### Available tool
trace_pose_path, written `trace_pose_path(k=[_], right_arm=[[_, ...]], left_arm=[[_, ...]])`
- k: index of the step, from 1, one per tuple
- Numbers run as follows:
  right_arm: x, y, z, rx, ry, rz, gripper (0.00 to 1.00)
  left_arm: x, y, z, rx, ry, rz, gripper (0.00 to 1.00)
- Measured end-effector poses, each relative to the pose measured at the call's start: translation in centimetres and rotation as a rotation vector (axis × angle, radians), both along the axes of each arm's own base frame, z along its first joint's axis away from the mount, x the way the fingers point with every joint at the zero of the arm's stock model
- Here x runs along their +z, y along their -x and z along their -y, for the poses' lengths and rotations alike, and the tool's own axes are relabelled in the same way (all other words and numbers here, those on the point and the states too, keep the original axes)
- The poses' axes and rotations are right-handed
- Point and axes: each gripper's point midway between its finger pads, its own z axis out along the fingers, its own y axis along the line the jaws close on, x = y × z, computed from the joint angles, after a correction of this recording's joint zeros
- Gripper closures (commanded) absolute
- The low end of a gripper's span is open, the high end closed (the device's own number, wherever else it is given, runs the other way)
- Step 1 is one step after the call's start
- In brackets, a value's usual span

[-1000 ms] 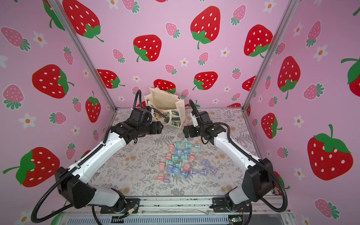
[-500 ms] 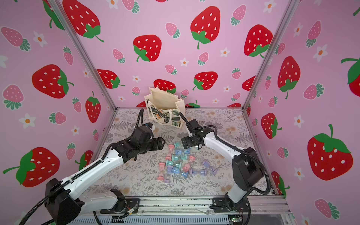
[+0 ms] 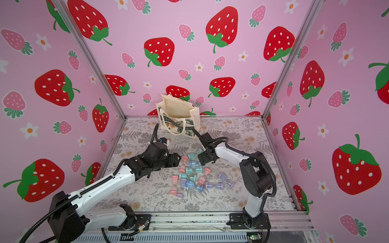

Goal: Put the hourglass into the canvas bag
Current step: Move the canvas bag to the center of the board.

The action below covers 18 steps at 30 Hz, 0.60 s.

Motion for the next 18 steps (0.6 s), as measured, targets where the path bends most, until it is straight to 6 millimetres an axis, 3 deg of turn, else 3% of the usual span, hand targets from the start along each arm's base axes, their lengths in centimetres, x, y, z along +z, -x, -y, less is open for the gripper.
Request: trace_pose_path(k=[8,14,18], right_arm=[[0.2,-2.5,0.5,-0.012,0.027,0.036,0.0],[0.3,-4.1,-0.3,0.007,0.02,0.048,0.0],[0.3,-4.3,-0.6,0.027,0.011,0.051,0.0]], left_arm=[[-0.1,-0.2,-0.4,0.021,-0.013,0.009,0.14],[-0.2,-0.3,-0.7,0.034,-0.025,0.014,0.14],[-0.2,-0.4,-0.8,0.04,-0.03,0.017,0.14]])
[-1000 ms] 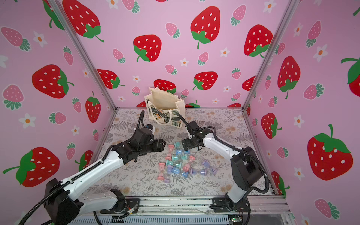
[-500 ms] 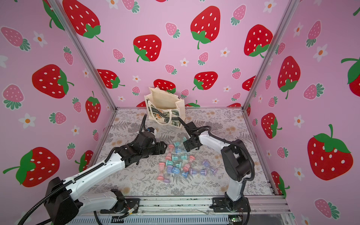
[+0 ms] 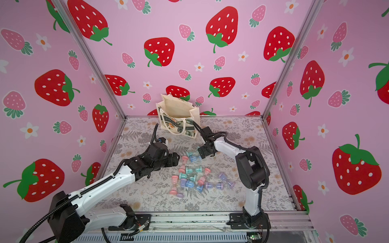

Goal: Put the hourglass into the canvas bag
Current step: Move the canvas bag to the center of the board.

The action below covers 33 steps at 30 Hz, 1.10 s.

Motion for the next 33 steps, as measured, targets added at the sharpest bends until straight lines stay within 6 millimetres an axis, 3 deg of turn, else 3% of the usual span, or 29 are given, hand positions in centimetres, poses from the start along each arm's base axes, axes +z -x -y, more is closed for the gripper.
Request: trace_pose_path(k=[13,33], right_arm=[[1.9,-2.9,-0.3,0.032,-0.049,0.038,0.02],[-1.9,-4.9,-1.2,0.186,0.057,-0.012,0.14]], left_arm=[[-0.2,-0.1,-0.5,0.014,-0.023,0.004,0.14],[-0.4,0.0,-1.0,0.027,-0.047,-0.002,0.13]])
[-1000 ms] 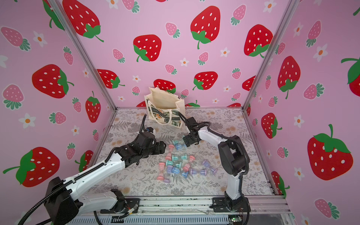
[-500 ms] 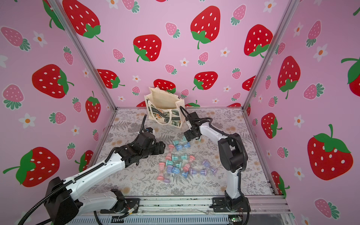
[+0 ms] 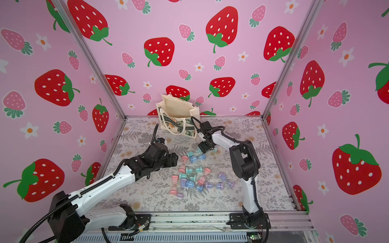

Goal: Put the hourglass into the canvas bag
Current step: Move the canvas bag to the center of the board.

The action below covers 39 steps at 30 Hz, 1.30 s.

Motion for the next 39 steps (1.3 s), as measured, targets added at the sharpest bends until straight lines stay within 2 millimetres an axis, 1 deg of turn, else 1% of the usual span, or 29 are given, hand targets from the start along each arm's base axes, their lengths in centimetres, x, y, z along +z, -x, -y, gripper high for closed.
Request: trace_pose_path(k=[1,5,7,12,13,17,18,22,24,26,28,31,33,36,39], right_arm=[[-0.1,0.0,0.0,0.007,0.003,-0.002,0.16],[-0.6,-0.3,-0.3,0.037,0.014,-0.004,0.18],[-0.9,-0.4,-0.4,0.052,0.019,-0.008,0.23],[-1.9,-0.5,-0.7,0.081,0.028,-0.023,0.23],[-1.9,-0.6,-0.9,0.087,0.024,-0.021,0.26],[-1.7,-0.7,-1.1,0.104,0.019,-0.018,0.27],[-1.7,-0.8,-1.2,0.108,0.015,-0.018,0.29],[-1.7,-0.6,-1.5,0.118,0.004,-0.026,0.33],[-1.7,-0.5,-1.5,0.124,0.001,-0.028,0.4],[-1.8,-0.5,-1.6,0.132,0.0,-0.03,0.4],[-1.8,-0.5,-1.6,0.133,-0.002,-0.03,0.46],[-1.8,-0.6,-1.7,0.131,-0.011,-0.028,0.48],[-1.8,-0.7,-1.7,0.128,-0.018,-0.025,0.54],[-1.7,-0.7,-1.6,0.121,-0.029,-0.022,0.55],[-1.7,-0.6,-1.3,0.108,-0.042,-0.022,0.58]], left_arm=[[0.0,0.0,0.0,0.001,-0.001,0.001,0.13],[0.0,-0.1,-0.1,0.005,-0.004,0.003,0.13],[0.1,-0.1,-0.1,0.005,-0.004,0.004,0.13],[0.3,-0.3,-0.1,0.01,-0.006,0.01,0.13],[0.4,-0.3,-0.1,0.011,-0.006,0.012,0.13],[0.5,-0.4,-0.2,0.016,-0.009,0.016,0.13],[0.4,-0.5,-0.2,0.017,-0.011,0.015,0.13],[0.2,-0.5,-0.2,0.017,-0.016,0.01,0.13],[0.2,-0.5,-0.2,0.018,-0.016,0.01,0.13],[0.2,-0.5,-0.3,0.022,-0.02,0.013,0.13],[0.2,-0.6,-0.3,0.024,-0.021,0.015,0.13],[0.3,-0.6,-0.4,0.028,-0.025,0.018,0.13],[0.3,-0.7,-0.4,0.029,-0.025,0.02,0.12],[0.7,-0.9,-0.4,0.035,-0.02,0.027,0.12],[1.6,-1.5,-0.5,0.049,0.001,0.047,0.12]])
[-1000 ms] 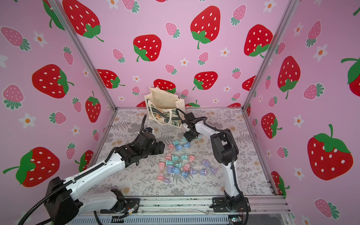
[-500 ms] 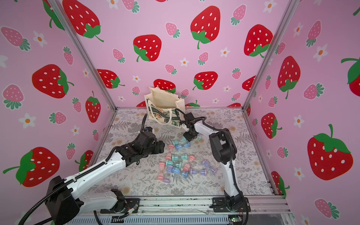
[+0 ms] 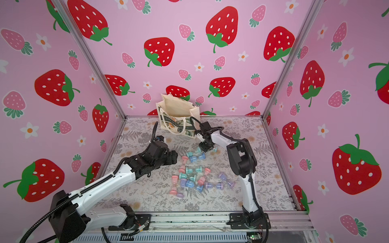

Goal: Put the hourglass into the canvas bag
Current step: Move the canvas bag to the center of the board.

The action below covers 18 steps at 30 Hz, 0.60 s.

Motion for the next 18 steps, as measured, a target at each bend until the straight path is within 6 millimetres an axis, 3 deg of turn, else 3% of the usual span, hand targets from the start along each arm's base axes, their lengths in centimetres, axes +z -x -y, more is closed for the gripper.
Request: trace_pose_path(k=[5,9,18], right_arm=[[0.0,0.7,1.4,-0.038,-0.01,-0.02,0.59],[0.4,1.1,2.4,-0.075,-0.02,-0.027,0.59],[4.0,0.3,3.3,-0.153,-0.096,0.026,0.61]], left_arm=[[2.3,-2.1,-0.6,0.073,0.065,0.045,0.12],[4.1,-5.3,-1.1,0.166,0.148,0.083,0.11],[4.1,-13.0,-1.6,0.371,0.341,0.066,0.14]])
